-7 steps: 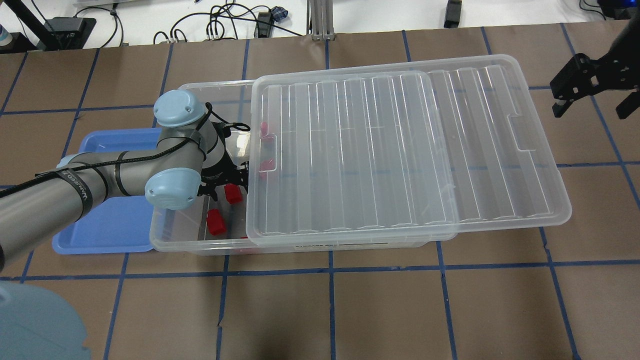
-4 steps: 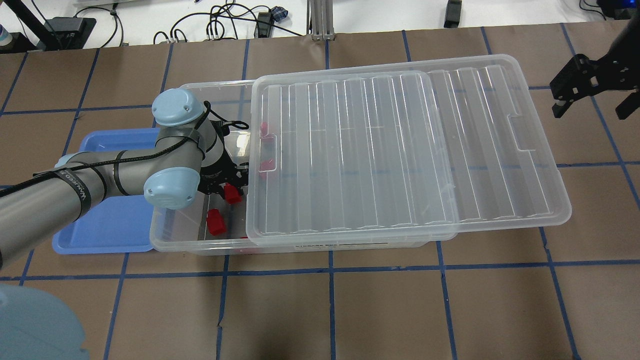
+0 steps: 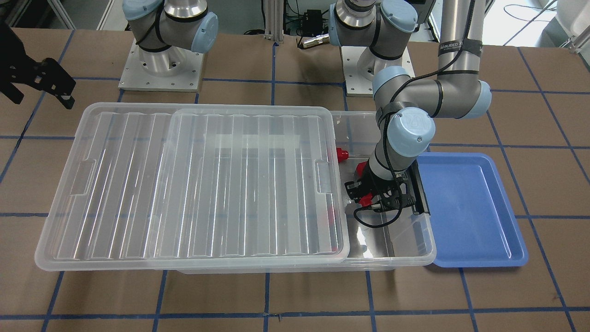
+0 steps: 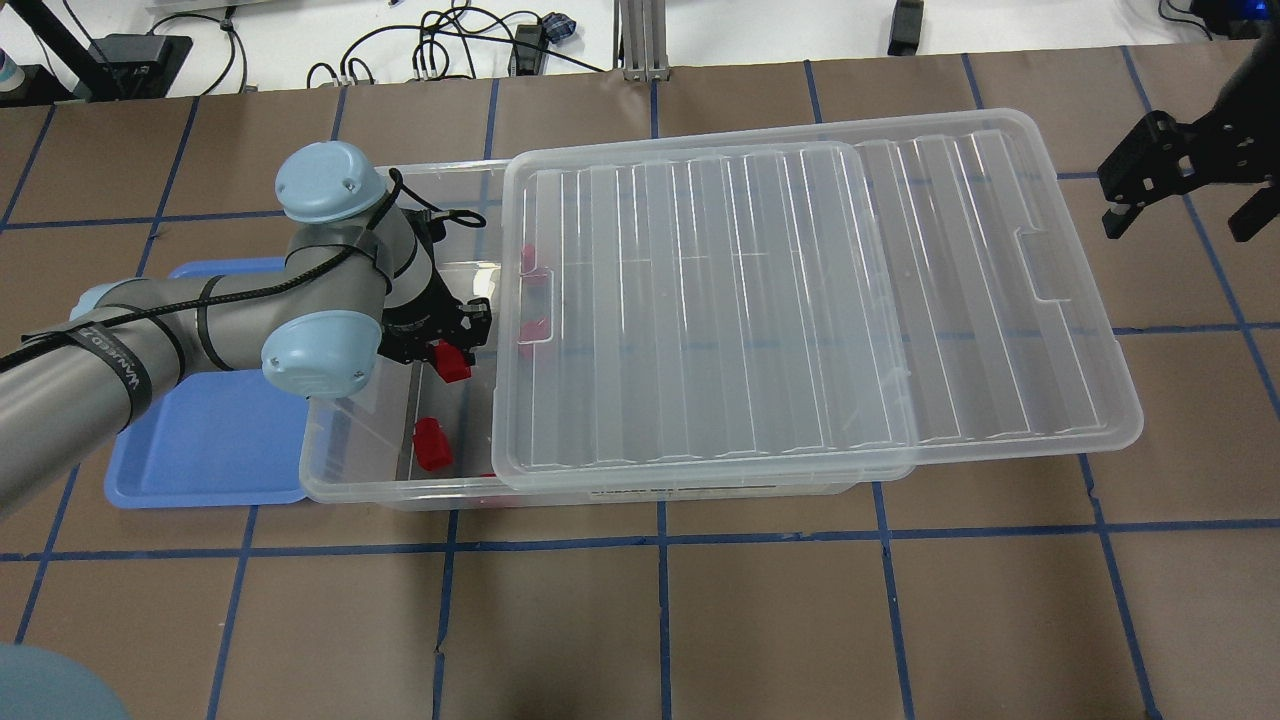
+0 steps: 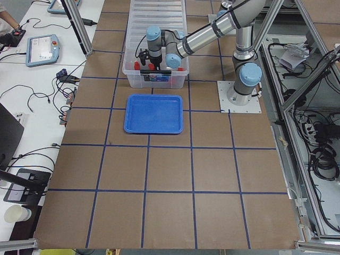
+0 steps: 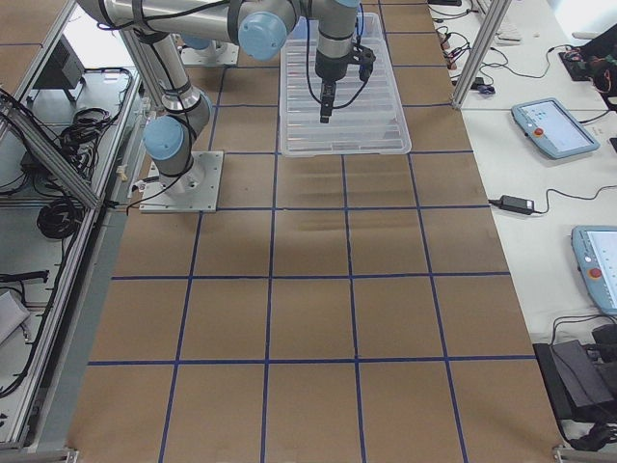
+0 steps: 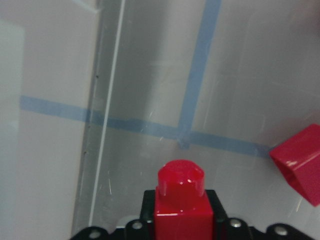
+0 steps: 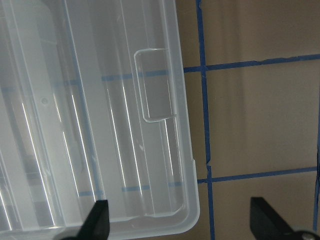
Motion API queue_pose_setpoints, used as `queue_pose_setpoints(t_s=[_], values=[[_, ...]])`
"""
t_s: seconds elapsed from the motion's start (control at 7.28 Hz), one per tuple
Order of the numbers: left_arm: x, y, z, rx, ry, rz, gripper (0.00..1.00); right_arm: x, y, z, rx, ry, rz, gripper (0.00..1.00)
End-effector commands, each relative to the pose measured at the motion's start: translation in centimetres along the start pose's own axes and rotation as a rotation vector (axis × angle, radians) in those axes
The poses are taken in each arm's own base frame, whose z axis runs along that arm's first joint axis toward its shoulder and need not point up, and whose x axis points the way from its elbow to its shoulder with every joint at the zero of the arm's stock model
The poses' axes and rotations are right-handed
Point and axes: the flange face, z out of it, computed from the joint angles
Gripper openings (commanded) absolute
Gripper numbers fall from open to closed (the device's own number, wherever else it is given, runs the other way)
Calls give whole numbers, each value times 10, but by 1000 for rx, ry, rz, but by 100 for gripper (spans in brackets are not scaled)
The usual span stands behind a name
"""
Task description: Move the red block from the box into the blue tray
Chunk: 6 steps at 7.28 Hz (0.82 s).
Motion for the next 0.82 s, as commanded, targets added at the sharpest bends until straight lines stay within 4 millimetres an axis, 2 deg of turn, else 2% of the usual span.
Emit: queue_pose_setpoints(t_s=[0.0,0.27,0.41,0.55,0.69], values=[[1,-7,-58,-17,-4,2,9,0,-1,2,-4,1,-13,100],[7,-3,-134,2,1,10,9,1,-1,2,-3,4,-13,100],[-3,-5,-161,20,2,18,9,1,-1,2,-4,9,-15,100],[-29,-17,-167,22,4,37,9,2,-2,2,0,6,-15,100],[-63,-34,-160,8,9,11,9,8,-4,5,-5,16,-16,100]])
